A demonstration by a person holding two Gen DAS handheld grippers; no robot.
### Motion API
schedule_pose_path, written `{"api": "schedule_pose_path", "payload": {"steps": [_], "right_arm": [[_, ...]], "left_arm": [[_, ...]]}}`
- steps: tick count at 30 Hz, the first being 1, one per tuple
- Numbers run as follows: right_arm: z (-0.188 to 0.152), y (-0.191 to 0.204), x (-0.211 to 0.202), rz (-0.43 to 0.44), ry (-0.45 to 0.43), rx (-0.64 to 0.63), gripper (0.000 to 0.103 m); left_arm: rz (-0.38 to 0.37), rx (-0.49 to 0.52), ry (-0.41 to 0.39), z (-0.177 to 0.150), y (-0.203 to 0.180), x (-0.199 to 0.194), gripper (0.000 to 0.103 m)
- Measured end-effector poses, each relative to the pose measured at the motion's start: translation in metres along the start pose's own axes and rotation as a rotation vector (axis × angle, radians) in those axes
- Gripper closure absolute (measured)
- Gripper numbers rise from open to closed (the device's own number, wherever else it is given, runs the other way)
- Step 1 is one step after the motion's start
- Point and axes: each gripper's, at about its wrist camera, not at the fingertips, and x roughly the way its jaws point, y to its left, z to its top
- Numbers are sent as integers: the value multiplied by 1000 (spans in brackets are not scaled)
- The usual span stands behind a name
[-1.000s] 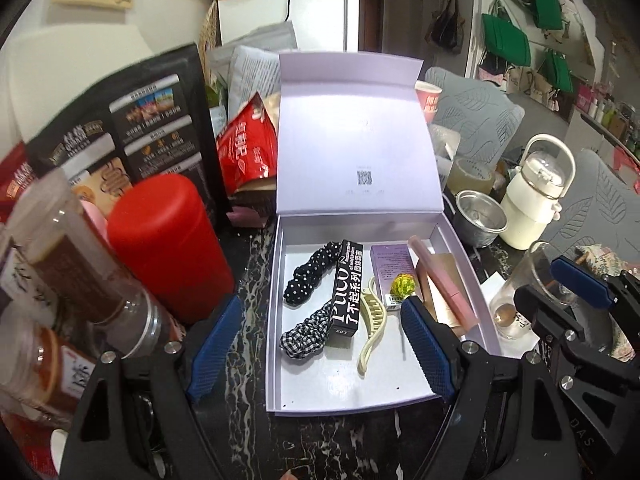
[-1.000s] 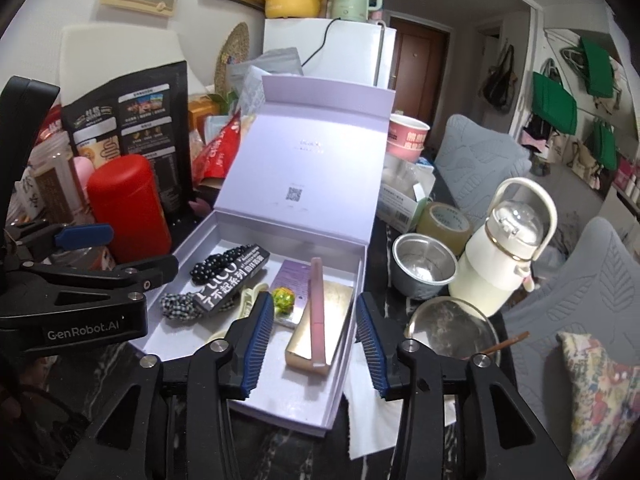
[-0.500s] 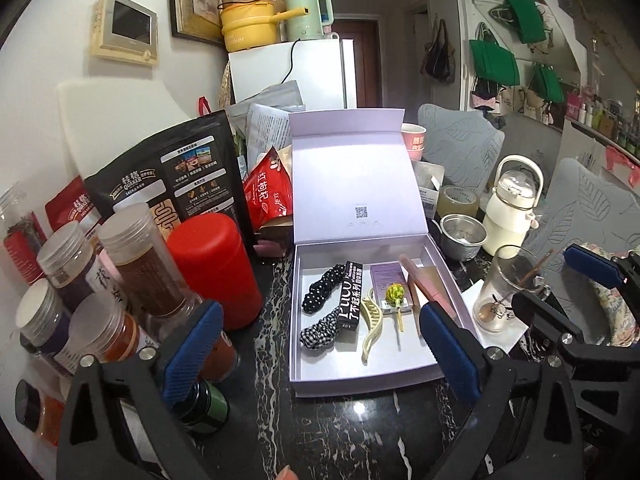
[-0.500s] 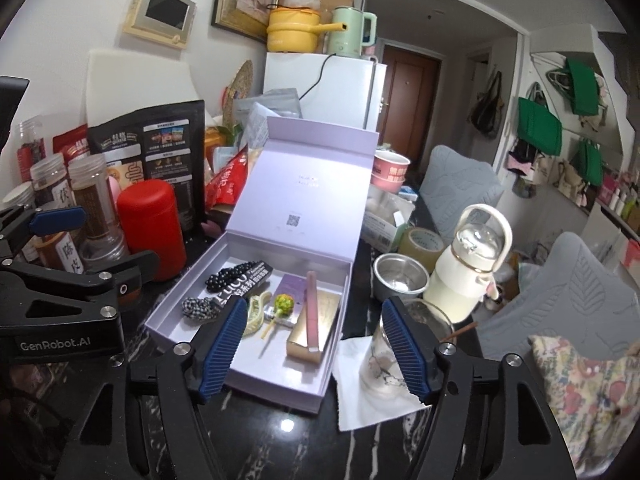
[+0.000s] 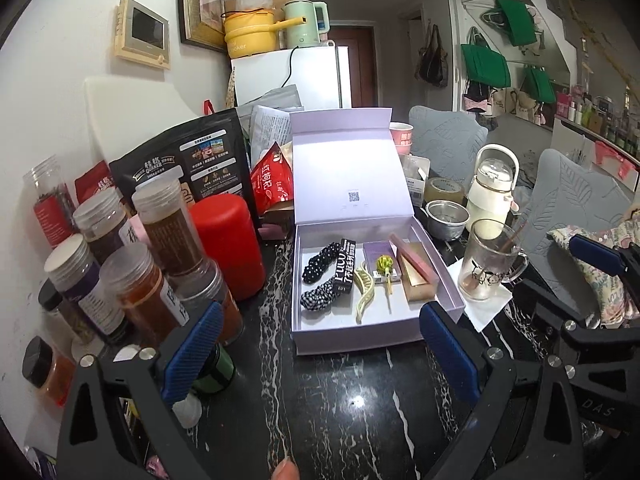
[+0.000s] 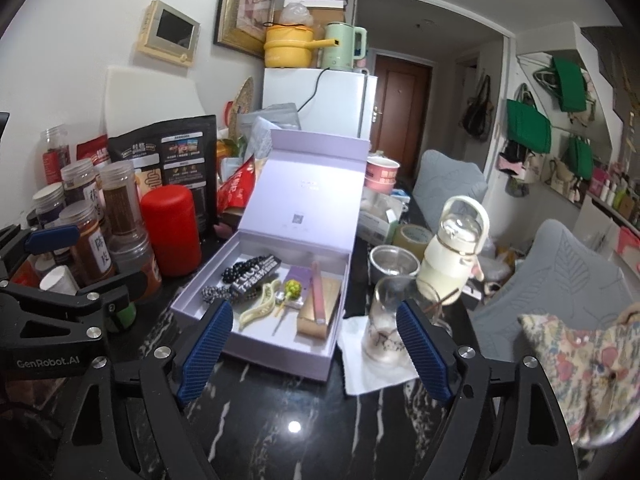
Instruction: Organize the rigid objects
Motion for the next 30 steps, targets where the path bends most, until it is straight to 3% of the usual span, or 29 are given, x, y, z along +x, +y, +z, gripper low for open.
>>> {"api": "schedule_pose_path", "payload": {"steps": [15, 30], "right_arm": [[-47, 12, 0, -30, 99, 35, 18], [-54, 16, 2, -49, 128, 23, 18]], "left_arm": [[11, -18, 65, -47, 3, 5, 3], [-19, -25, 110, -57, 3, 16, 3]]}}
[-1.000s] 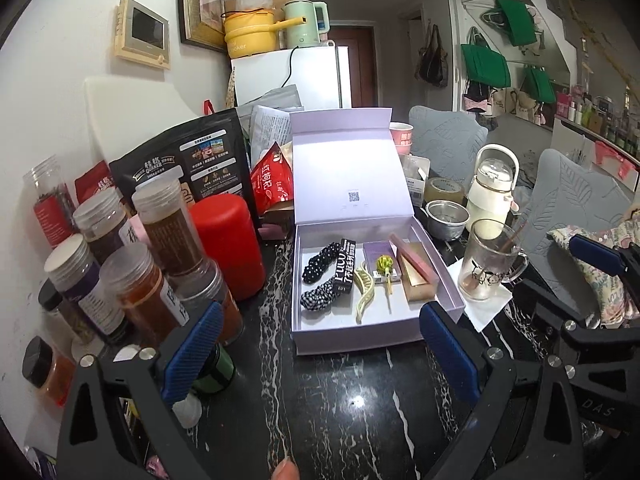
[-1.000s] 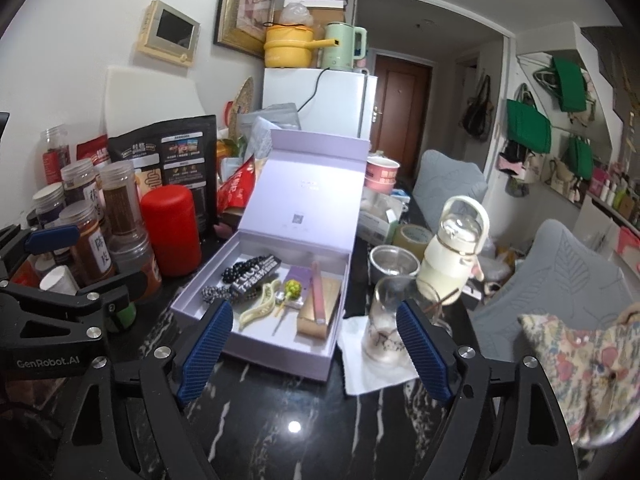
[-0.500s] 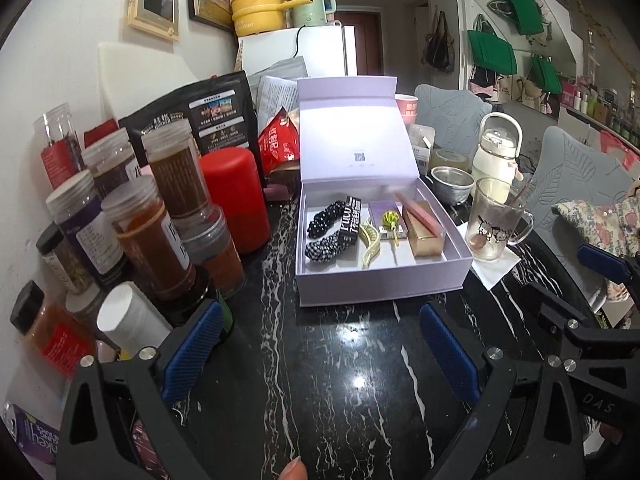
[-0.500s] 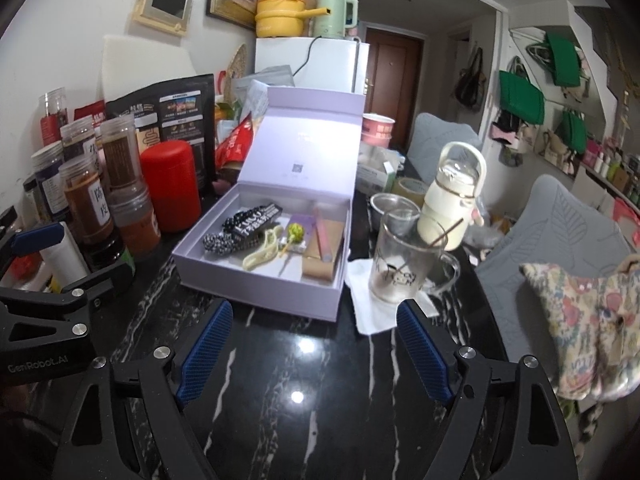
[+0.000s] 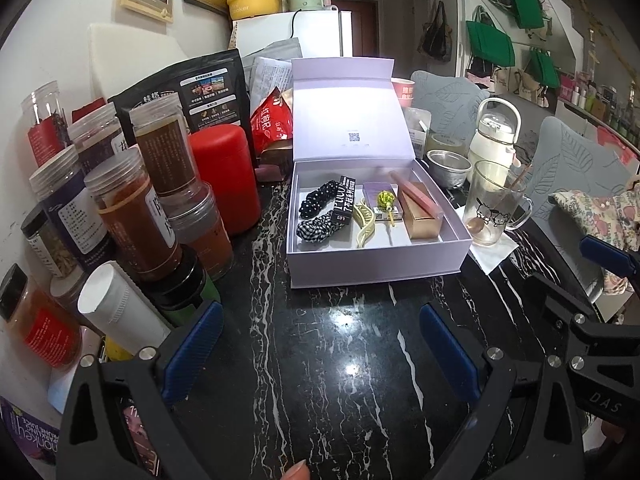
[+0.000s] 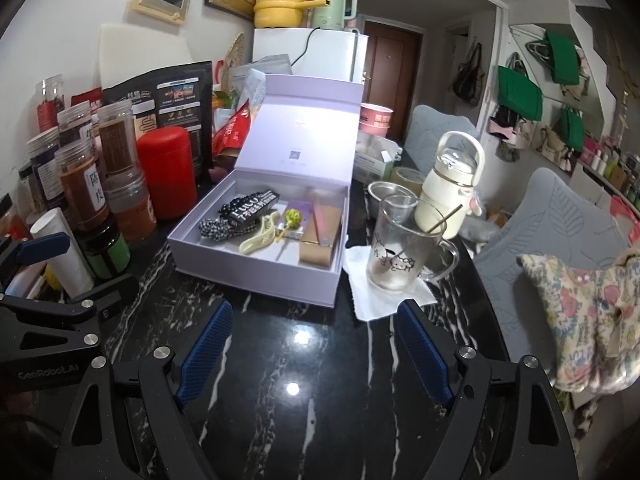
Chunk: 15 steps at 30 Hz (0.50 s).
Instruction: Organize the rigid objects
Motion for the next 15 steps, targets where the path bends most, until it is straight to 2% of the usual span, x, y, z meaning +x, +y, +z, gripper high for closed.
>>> {"api": "schedule_pose_path", "payload": {"steps": [15], "right_arm": [[-1, -3, -1, -10, 3, 8, 18]], "left_arm": [[6, 7, 2, 3, -2, 0, 3]]}}
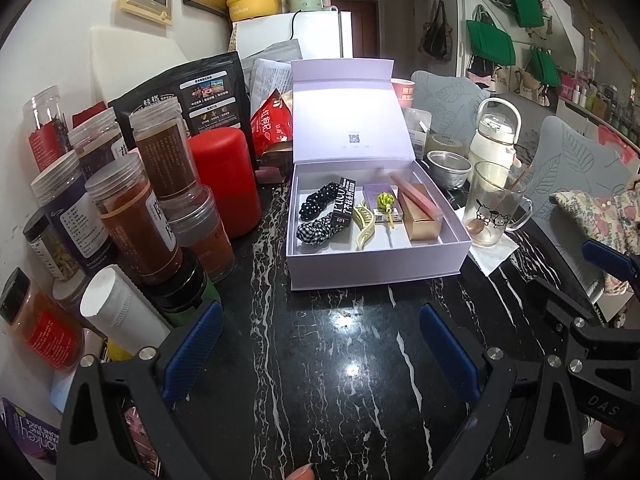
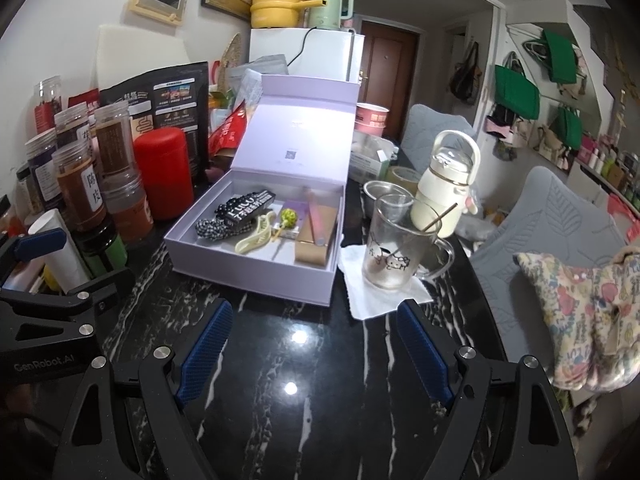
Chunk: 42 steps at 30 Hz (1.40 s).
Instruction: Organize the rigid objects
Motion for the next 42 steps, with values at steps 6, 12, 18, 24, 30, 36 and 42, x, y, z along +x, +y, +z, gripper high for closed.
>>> {"api": "schedule_pose_path", "payload": {"steps": [6, 12, 18, 24, 30, 36, 42], "right_arm": [[-1, -1, 2, -5, 6, 1, 18], [-3, -4, 4, -10, 17, 7, 18], [-4, -5, 5, -16, 17, 10, 18], [-4, -6, 4, -20, 16, 9, 18], [-5, -6, 4, -20, 17, 10, 18], [-6, -7, 4, -22, 19, 11, 18], [-8, -9, 5, -24, 21, 13, 18]], "left_arm": [[15, 16, -1, -1, -4, 0, 3], [6, 23, 3, -2, -7, 1, 3], [3, 23, 1, -1, -9, -1, 3], [5, 23, 1, -1, -9, -1, 3], [7, 27, 7, -2, -10, -1, 3], [4, 24, 11, -2, -10, -1, 3], [0, 20, 11, -2, -10, -2, 3]]}}
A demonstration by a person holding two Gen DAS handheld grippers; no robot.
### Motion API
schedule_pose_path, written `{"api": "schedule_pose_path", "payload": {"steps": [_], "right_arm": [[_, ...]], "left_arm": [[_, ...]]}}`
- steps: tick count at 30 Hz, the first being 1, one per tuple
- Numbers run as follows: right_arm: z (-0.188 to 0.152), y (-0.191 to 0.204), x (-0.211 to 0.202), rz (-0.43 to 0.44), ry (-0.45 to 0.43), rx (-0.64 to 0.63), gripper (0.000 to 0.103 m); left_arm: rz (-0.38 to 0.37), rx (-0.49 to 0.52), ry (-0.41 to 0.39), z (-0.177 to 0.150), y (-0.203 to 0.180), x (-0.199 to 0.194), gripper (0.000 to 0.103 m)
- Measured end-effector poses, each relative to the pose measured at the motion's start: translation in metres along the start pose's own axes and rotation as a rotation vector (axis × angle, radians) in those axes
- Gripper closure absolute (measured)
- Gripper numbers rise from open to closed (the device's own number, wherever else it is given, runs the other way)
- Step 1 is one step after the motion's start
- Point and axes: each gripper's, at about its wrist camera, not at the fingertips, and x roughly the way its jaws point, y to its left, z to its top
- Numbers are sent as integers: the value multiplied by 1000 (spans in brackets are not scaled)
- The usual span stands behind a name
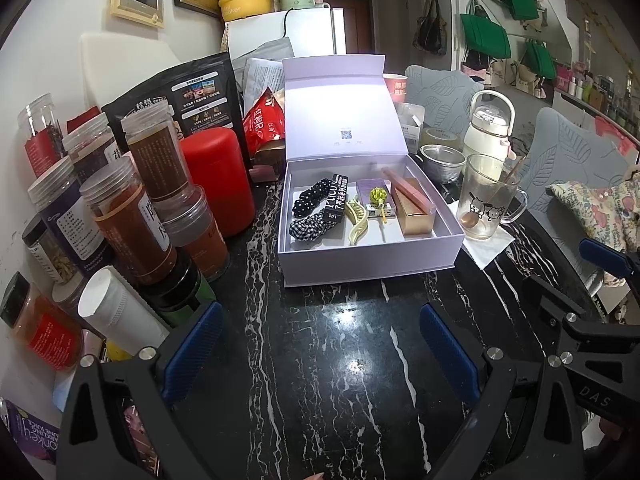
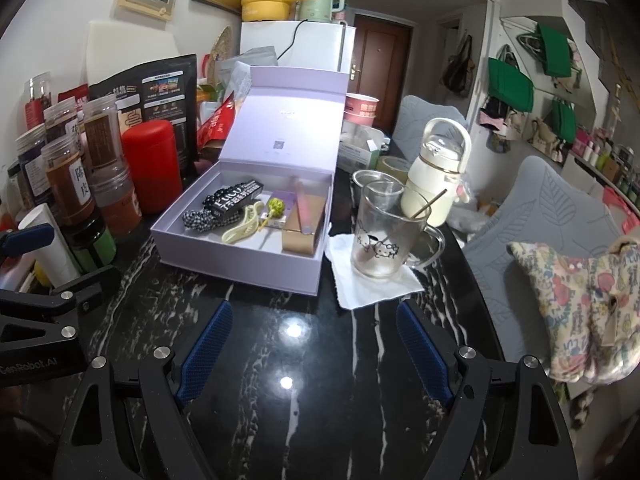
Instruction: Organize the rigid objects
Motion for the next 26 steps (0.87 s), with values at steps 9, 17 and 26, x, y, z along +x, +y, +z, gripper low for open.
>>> {"api": "schedule_pose_path", "payload": {"steps": [9, 17, 26], "right_arm": [[0, 0, 0, 0, -2, 0, 18], [-1, -5, 3, -3, 8, 8, 18], [0, -3, 6, -8, 13, 5, 18]], "left_arm": [[16, 2, 17, 0, -2, 4, 3], [17, 7, 21, 1, -3, 6, 3], [5, 12, 27, 1, -3, 11, 3]]}}
